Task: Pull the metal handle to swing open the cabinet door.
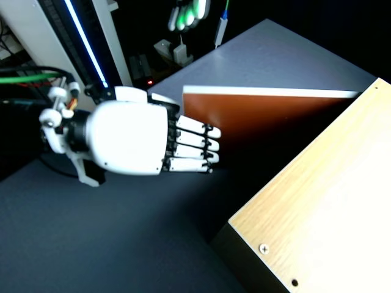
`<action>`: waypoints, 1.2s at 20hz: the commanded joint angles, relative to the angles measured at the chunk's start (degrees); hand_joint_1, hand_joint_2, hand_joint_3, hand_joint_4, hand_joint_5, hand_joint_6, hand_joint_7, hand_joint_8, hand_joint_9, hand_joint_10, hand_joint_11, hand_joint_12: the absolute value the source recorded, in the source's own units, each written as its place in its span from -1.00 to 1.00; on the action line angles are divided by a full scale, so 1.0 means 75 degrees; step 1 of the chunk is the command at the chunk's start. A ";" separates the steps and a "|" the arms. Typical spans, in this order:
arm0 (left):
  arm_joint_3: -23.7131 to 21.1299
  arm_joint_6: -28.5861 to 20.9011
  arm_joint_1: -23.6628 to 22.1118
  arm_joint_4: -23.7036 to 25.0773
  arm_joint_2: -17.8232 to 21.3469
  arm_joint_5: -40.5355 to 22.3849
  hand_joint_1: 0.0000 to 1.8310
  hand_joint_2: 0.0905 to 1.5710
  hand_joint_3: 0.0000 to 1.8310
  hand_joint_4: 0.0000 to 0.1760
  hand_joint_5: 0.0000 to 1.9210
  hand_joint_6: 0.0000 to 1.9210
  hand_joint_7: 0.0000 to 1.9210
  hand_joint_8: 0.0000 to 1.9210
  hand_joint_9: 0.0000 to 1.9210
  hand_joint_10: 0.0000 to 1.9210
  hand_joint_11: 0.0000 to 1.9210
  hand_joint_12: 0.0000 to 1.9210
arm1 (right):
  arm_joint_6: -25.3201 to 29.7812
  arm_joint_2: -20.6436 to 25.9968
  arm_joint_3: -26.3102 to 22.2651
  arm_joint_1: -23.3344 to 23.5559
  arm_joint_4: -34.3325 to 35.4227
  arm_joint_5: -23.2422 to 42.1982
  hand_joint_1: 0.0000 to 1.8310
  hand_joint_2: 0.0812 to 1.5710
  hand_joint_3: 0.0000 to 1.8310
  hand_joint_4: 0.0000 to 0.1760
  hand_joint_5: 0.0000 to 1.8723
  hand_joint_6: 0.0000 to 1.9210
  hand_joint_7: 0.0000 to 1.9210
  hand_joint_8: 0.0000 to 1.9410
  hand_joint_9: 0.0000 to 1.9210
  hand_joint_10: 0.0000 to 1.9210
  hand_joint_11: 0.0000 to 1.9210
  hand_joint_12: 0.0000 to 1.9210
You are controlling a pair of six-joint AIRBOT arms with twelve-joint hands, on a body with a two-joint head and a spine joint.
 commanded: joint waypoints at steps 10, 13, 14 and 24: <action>-0.0009 0.0088 -0.0073 -0.0739 0.0050 -0.0186 -1.00 1.00 -0.94 -1.00 -0.57 -1.00 -0.56 -1.00 -0.59 -1.00 -0.94 -0.16 | -0.0434 0.0038 -0.0106 -0.0237 0.0016 0.2101 -1.00 1.00 -0.94 -1.00 -0.57 -1.00 -0.56 -1.00 -0.60 -1.00 -1.00 0.00; -0.0010 0.0088 -0.0073 -0.0739 0.0050 -0.0186 -1.00 1.00 -0.94 -1.00 -0.58 -1.00 -0.56 -1.00 -0.59 -1.00 -0.96 -0.16 | -0.0434 -0.0029 -0.0104 -0.0237 -0.0014 0.2557 -1.00 1.00 -0.94 -1.00 -0.57 -1.00 -0.56 -1.00 -0.60 -1.00 -1.00 0.00; -0.0010 0.0088 -0.0073 -0.0739 0.0050 -0.0186 -1.00 1.00 -0.94 -1.00 -0.58 -1.00 -0.56 -1.00 -0.59 -1.00 -0.95 -0.15 | -0.0434 -0.0083 -0.0102 -0.0237 -0.0026 0.2704 -1.00 1.00 -0.94 -1.00 -0.57 -1.00 -0.56 -1.00 -0.60 -1.00 -1.00 0.00; -0.0010 0.0088 -0.0073 -0.0739 0.0051 -0.0186 -1.00 1.00 -0.94 -1.00 -0.56 -1.00 -0.54 -1.00 -0.56 -0.99 -0.94 -0.14 | -0.0573 -0.0587 -0.0130 -0.0250 -0.0447 0.3155 -1.00 1.00 -0.93 -1.00 -0.57 -1.00 -0.56 -1.00 -0.60 -1.00 -1.00 0.02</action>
